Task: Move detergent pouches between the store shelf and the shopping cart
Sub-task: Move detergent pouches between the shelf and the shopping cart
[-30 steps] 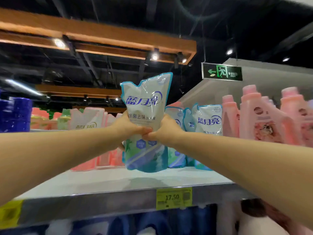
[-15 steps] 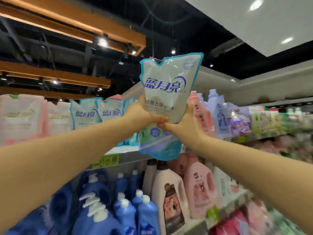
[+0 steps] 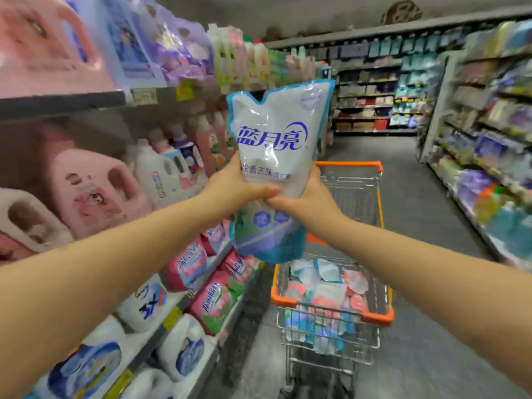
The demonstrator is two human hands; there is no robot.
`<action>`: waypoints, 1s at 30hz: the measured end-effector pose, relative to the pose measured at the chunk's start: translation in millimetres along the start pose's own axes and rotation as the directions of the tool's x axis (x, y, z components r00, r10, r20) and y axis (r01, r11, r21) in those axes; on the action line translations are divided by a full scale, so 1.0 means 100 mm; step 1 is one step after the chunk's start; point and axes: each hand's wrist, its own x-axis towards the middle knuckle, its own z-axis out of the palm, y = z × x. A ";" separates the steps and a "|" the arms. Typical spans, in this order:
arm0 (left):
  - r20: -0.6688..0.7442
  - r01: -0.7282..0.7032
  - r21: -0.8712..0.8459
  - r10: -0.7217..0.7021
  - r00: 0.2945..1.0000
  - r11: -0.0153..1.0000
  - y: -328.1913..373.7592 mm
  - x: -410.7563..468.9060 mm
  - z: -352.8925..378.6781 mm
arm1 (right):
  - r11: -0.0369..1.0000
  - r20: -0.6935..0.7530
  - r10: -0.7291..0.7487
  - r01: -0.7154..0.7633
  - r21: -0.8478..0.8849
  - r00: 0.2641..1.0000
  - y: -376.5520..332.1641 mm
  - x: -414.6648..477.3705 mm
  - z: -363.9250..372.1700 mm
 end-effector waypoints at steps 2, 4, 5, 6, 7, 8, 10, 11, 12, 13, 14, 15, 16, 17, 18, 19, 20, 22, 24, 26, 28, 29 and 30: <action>0.096 0.049 -0.026 -0.046 0.994 0.998 -0.28 0.27 0.62 | 0.991 -0.044 0.132 -0.133 -0.013 0.990 0.54 0.00 -0.24; 0.218 0.066 -0.056 -0.053 0.974 0.996 -0.50 0.50 1.21 | 0.966 -0.103 0.255 -0.257 -0.011 0.961 1.11 0.04 -0.43; 0.272 0.067 -0.060 -0.049 0.961 0.996 -0.61 0.62 1.48 | 0.947 -0.139 0.314 -0.319 -0.018 0.939 1.37 0.07 -0.50; 0.314 0.071 -0.064 -0.048 0.948 0.995 -0.72 0.75 1.73 | 0.926 -0.164 0.366 -0.377 -0.038 0.916 1.62 0.12 -0.56; 0.348 0.068 -0.069 -0.040 0.937 0.995 -0.83 0.89 1.97 | 0.905 -0.185 0.408 -0.422 -0.045 0.894 1.87 0.19 -0.62; 0.375 0.078 -0.069 -0.047 0.926 0.995 -0.96 1.06 2.18 | 0.890 -0.201 0.437 -0.453 -0.040 0.877 2.08 0.28 -0.69; 0.413 0.116 -0.041 -0.089 0.906 0.992 -1.16 1.35 2.54 | 0.865 -0.229 0.483 -0.501 -0.021 0.845 2.48 0.48 -0.81; 0.434 0.134 -0.027 -0.109 0.894 0.991 -1.23 1.48 2.70 | 0.845 -0.238 0.515 -0.534 -0.019 0.823 2.67 0.56 -0.86; 0.457 0.160 -0.015 -0.135 0.879 0.987 -1.30 1.59 2.86 | 0.826 -0.248 0.543 -0.564 -0.015 0.802 2.85 0.64 -0.91; 0.478 0.177 -0.018 -0.146 0.866 0.984 -1.36 1.69 3.01 | 0.806 -0.251 0.573 -0.592 -0.002 0.780 3.05 0.70 -0.95; 0.502 0.198 -0.023 -0.160 0.850 0.980 -1.44 1.77 3.16 | 0.785 -0.250 0.602 -0.620 0.009 0.758 3.21 0.73 -0.99; 0.535 0.220 -0.017 -0.177 0.826 0.975 -1.55 1.84 3.33 | 0.760 -0.256 0.632 -0.650 0.018 0.732 3.40 0.75 -1.00; 0.574 0.246 0.003 -0.203 0.794 0.969 -1.63 1.89 3.48 | 0.737 -0.257 0.657 -0.675 0.025 0.708 3.57 0.75 -1.02; 0.606 0.279 0.034 -0.241 0.758 0.960 -1.74 1.92 3.64 | 0.720 -0.256 0.679 -0.693 0.046 0.688 3.74 0.75 -1.03; 0.631 0.314 0.053 -0.276 0.725 0.948 -1.88 1.93 3.82 | 0.701 -0.249 0.701 -0.710 0.069 0.669 3.91 0.74 -1.02; 0.652 0.356 0.062 -0.308 0.693 0.933 -2.01 1.92 3.97 | 0.675 -0.243 0.729 -0.732 0.094 0.640 4.09 0.73 -1.01; 0.674 0.405 0.084 -0.351 0.650 0.911 -2.15 1.90 4.14 | 0.643 -0.229 0.758 -0.759 0.104 0.611 4.26 0.71 -1.01; 0.695 0.489 0.114 -0.421 0.582 0.865 -2.41 1.86 4.44 | 0.609 -0.205 0.791 -0.774 0.174 0.577 4.63 0.64 -1.00; 0.720 0.544 0.127 -0.455 0.524 0.829 -2.56 1.81 4.66 | 0.539 -0.187 0.842 -0.809 0.234 0.506 4.96 0.54 -0.98; 0.736 0.592 0.203 -0.521 0.433 0.780 -2.72 1.74 4.90 | 0.481 -0.188 0.875 -0.846 0.230 0.447 5.27 0.41 -0.94; 0.749 0.659 0.245 -0.570 0.338 0.712 -2.96 1.63 5.17 | 0.428 -0.232 0.895 -0.879 0.208 0.381 5.52 0.30 -0.88; 0.749 0.685 0.272 -0.595 0.291 0.676 -3.07 1.57 5.30 | 0.394 -0.243 0.908 -0.894 0.212 0.343 5.62 0.25 -0.85; 0.755 0.693 0.304 -0.609 0.242 0.654 -3.16 1.52 5.41 | 0.354 -0.241 0.923 -0.908 0.223 0.301 5.66 0.23 -0.84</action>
